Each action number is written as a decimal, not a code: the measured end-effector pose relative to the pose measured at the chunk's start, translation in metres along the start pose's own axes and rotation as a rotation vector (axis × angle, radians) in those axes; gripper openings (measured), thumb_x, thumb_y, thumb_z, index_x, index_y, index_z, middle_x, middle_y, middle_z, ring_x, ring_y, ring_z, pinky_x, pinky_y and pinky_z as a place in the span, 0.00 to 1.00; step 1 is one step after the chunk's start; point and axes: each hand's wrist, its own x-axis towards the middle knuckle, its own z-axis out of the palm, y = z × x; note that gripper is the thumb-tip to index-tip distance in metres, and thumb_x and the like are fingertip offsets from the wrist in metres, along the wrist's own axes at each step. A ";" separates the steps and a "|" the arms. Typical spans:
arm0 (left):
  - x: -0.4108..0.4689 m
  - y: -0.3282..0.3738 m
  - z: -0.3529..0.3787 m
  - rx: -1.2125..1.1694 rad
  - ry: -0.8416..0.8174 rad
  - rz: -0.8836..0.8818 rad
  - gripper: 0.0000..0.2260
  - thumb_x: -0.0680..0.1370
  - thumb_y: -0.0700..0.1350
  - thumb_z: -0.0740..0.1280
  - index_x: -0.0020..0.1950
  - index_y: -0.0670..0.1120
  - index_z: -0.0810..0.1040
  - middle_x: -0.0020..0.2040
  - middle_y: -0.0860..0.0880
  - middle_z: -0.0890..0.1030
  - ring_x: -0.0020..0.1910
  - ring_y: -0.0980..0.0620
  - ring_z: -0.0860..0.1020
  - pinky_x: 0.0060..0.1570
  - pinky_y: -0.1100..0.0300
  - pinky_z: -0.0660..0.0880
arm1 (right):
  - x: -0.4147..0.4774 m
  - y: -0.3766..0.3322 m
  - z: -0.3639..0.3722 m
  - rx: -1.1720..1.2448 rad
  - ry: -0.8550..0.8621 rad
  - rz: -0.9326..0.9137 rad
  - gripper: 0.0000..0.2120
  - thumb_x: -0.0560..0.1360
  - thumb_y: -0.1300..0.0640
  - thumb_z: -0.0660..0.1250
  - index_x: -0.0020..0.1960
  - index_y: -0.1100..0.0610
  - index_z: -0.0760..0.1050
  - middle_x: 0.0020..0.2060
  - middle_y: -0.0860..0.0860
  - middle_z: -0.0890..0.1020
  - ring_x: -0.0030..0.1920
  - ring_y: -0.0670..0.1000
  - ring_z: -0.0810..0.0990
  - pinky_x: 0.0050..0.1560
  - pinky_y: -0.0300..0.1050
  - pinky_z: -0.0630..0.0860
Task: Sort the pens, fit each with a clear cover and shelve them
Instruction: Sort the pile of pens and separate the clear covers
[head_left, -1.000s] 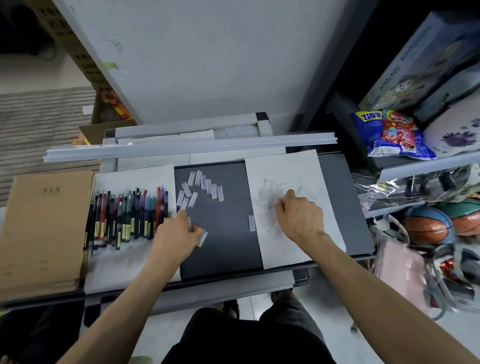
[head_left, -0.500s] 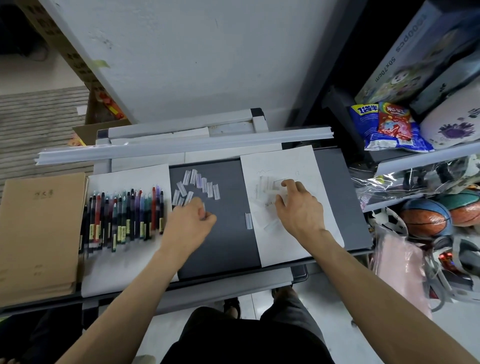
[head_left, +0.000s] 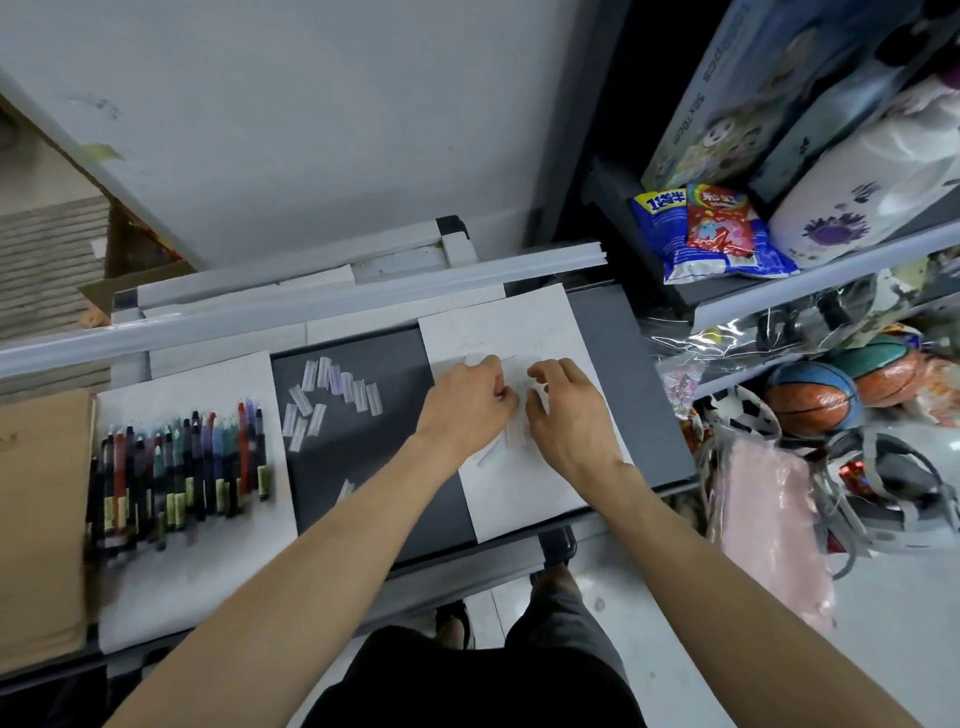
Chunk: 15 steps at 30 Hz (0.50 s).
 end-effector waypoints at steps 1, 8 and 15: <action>0.002 0.001 0.001 0.011 -0.006 0.008 0.09 0.82 0.52 0.63 0.51 0.47 0.75 0.43 0.51 0.76 0.44 0.45 0.77 0.44 0.50 0.79 | 0.000 0.001 0.000 0.000 0.000 -0.006 0.13 0.79 0.61 0.66 0.64 0.59 0.77 0.59 0.54 0.80 0.54 0.57 0.81 0.50 0.56 0.82; 0.006 0.001 0.004 -0.031 -0.022 0.064 0.09 0.82 0.50 0.63 0.58 0.47 0.77 0.51 0.47 0.81 0.49 0.47 0.79 0.51 0.49 0.80 | -0.004 -0.001 -0.003 -0.076 -0.031 -0.057 0.13 0.80 0.57 0.66 0.63 0.58 0.77 0.57 0.53 0.80 0.57 0.57 0.79 0.49 0.51 0.79; -0.001 -0.001 -0.001 -0.048 0.020 0.150 0.13 0.80 0.43 0.65 0.65 0.49 0.77 0.62 0.50 0.78 0.56 0.48 0.79 0.57 0.51 0.78 | -0.006 -0.007 -0.006 -0.104 -0.024 -0.078 0.13 0.79 0.58 0.67 0.63 0.58 0.78 0.56 0.54 0.81 0.57 0.57 0.79 0.52 0.50 0.78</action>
